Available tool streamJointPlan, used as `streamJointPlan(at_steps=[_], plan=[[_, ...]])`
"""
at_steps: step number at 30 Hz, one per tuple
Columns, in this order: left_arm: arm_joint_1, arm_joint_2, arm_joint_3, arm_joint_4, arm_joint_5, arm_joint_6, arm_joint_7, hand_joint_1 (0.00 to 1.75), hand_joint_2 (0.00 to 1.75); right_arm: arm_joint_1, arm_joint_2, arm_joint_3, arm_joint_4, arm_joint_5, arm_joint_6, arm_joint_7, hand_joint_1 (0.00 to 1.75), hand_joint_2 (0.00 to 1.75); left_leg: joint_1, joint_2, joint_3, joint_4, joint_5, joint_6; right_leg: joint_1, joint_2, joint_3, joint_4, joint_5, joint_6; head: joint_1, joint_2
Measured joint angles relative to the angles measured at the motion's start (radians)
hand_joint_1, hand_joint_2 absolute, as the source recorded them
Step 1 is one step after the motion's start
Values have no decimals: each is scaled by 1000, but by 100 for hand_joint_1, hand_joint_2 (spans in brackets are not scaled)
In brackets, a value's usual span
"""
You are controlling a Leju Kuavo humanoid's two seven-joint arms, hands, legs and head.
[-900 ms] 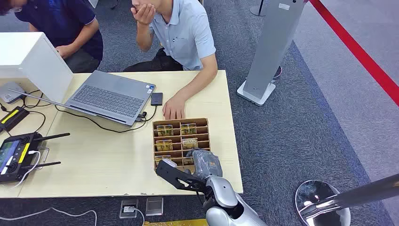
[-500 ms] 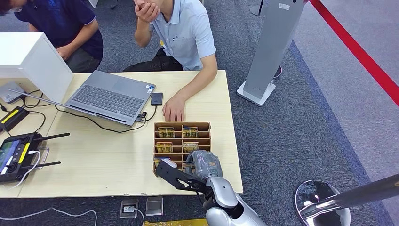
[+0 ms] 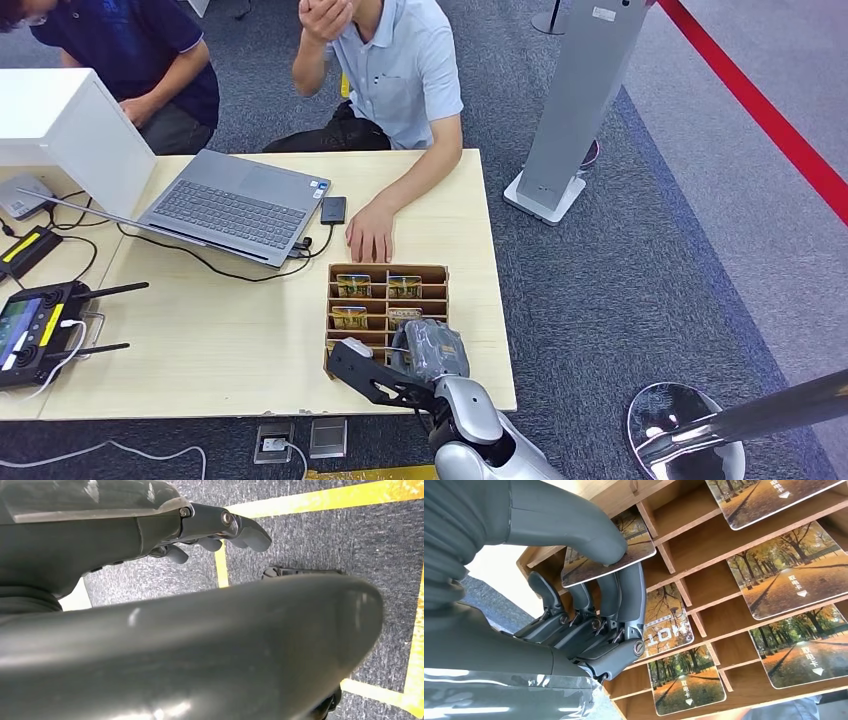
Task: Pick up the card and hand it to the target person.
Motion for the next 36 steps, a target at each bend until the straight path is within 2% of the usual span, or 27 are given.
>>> streamJointPlan(at_steps=[10, 22, 30, 36], plan=[[0, 0, 0, 0, -1, 12, -16, 0, 0, -7, -8, 7, -11, 20, -46, -48, 145, 175, 0, 0, 0, 0, 0, 0, 0, 0, 0, 0, 0, 0, 0, 0], [4, 0, 1, 0, -12, -5, -40, 0, 0, -54, -64, 12, -195, 150, -79, -222, 145, 175, 0, 0, 0, 0, 0, 0, 0, 0, 0, 0, 0, 0, 1, 0], [3, 0, -1, 0, -53, -22, -55, 0, 0, -190, -88, 36, -215, 178, -70, -364, 145, 175, 0, 0, 0, 0, 0, 0, 0, 0, 0, 0, 0, 0, 0, 0], [-11, 0, -11, 0, -63, -25, -53, 0, 0, -375, -55, 78, -25, 154, -81, -457, 145, 175, 0, 0, 0, 0, 1, 0, 0, -1, 0, 1, 1, -1, 0, 0]])
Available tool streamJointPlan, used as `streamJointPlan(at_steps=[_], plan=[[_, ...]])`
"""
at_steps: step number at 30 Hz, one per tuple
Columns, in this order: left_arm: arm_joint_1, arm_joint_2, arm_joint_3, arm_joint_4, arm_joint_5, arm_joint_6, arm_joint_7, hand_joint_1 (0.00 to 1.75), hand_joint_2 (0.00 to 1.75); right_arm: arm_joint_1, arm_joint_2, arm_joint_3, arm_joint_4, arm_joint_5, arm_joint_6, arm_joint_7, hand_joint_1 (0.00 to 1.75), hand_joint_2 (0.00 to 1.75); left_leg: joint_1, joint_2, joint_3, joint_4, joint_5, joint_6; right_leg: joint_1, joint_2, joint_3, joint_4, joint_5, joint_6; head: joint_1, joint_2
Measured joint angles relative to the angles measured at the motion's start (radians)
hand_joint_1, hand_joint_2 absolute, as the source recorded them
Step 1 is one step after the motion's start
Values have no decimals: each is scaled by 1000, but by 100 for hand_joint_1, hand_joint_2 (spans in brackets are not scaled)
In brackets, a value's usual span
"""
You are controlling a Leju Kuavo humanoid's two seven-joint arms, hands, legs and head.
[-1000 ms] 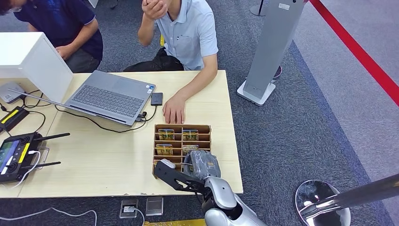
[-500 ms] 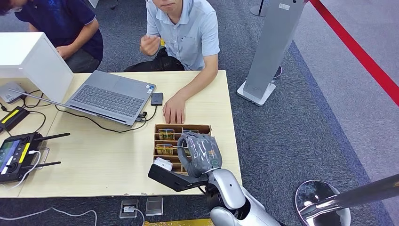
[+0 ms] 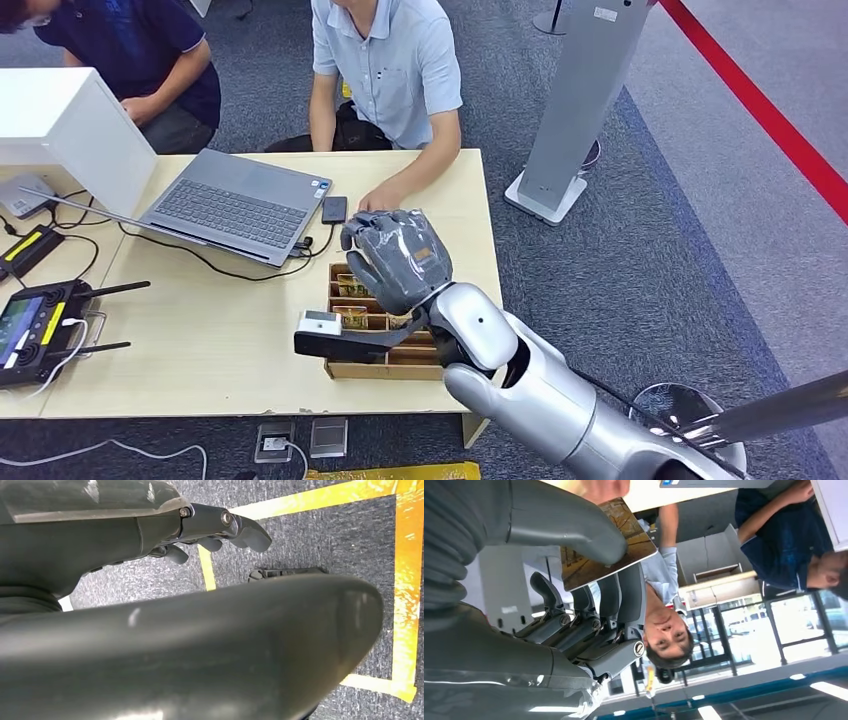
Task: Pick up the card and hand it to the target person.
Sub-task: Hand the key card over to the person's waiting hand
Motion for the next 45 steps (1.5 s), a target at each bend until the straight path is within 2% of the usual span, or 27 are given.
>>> streamJointPlan(at_steps=[8, 16, 20, 31, 37, 41, 45], plan=[[-11, 1, -5, 0, 6, 6, 7, 0, 0, -266, 113, 47, 431, -91, -63, -67, 145, 175, 0, 0, -1, 0, 0, 0, 0, 0, 0, 1, 0, 0, -1, 0], [1, 4, -5, 0, 23, 10, 5, 0, 0, -366, 199, 69, 704, -101, -48, -45, 145, 175, 0, 0, -1, 0, 0, 0, 0, -1, -1, 0, 0, 0, 0, 0], [3, 5, -5, 0, 28, 10, 15, 0, 0, -377, 222, 78, 774, -99, -47, -46, 0, 175, 0, 0, -1, 0, 0, 0, 0, 0, -1, 0, 0, 0, 0, 0], [5, 5, -5, 0, 43, 10, 15, 0, 0, -392, 255, 102, 856, -116, -63, -53, 0, 175, 0, 0, 0, 0, 0, 0, 0, 0, -1, 0, 0, 0, -1, 0], [6, 6, -5, 0, 54, 18, 12, 0, 0, -406, 253, 106, 860, -159, -144, -53, 0, 175, 0, 0, 0, 0, 0, 0, 0, 0, -1, 0, 0, 0, 0, 0], [9, 6, -5, 0, 63, 24, 16, 0, 0, -396, 224, 90, 801, -231, -209, -41, 0, 175, 0, 0, 1, 0, 0, 0, 0, 0, 0, 0, 0, 0, -1, 0], [13, 6, -5, 0, 71, 28, 23, 0, 0, -314, 151, 44, 645, -361, -237, -20, 0, 175, 0, 0, 2, 1, 0, 0, 0, 0, 0, 0, 0, 0, 0, 0]])
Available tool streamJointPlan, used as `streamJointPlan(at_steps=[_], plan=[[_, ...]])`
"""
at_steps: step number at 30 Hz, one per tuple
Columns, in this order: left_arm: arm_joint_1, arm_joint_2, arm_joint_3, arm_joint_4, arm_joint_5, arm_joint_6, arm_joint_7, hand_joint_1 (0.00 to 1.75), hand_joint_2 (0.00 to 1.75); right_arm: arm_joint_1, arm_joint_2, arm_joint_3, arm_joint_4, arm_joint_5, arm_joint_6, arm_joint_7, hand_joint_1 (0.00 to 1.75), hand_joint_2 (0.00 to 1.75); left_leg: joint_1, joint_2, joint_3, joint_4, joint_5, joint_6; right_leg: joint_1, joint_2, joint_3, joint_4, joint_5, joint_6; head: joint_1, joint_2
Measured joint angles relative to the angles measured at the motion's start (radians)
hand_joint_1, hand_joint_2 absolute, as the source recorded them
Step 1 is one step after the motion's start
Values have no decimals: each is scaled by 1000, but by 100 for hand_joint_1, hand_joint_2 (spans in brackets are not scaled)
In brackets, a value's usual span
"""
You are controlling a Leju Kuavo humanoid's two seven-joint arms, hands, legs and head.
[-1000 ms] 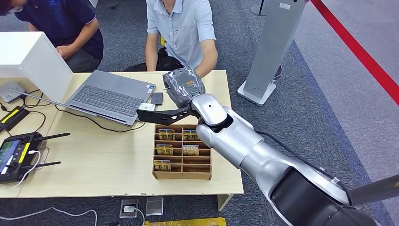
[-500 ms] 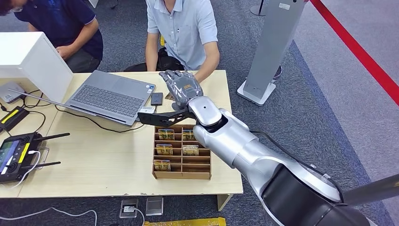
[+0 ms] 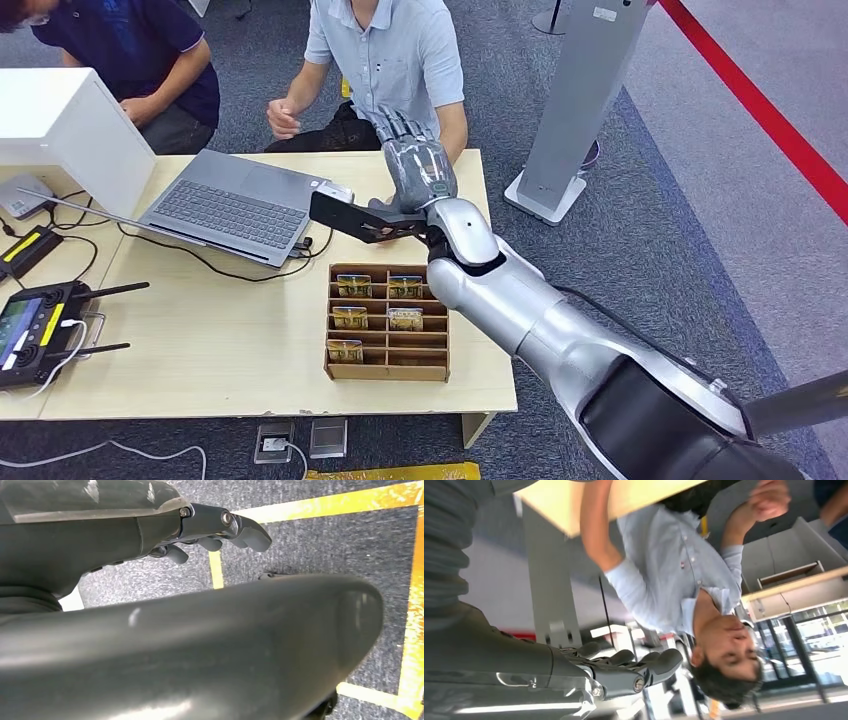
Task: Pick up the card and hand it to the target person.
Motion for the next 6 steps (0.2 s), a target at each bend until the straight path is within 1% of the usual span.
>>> streamJointPlan(at_steps=[2, 5, 6], plan=[[3, 0, 0, 0, 4, 4, 4, 0, 0, 80, -45, -37, -111, -102, -15, -15, 0, 175, 0, 0, 0, 0, 0, 0, 0, 0, 0, -1, 0, 0, 0, 0], [8, 1, 1, 0, 6, 7, 12, 0, 0, 214, -109, -103, -281, -265, -30, -79, 0, 175, 0, -1, 0, 0, 0, 0, 0, -1, 0, -1, 0, 0, 1, 0], [9, 1, 1, 0, 6, 7, 14, 0, 0, 235, -120, -114, -309, -292, -31, -92, 0, 175, 0, -1, 0, 0, 0, 0, 0, -1, 0, -1, 0, 0, 1, 0]])
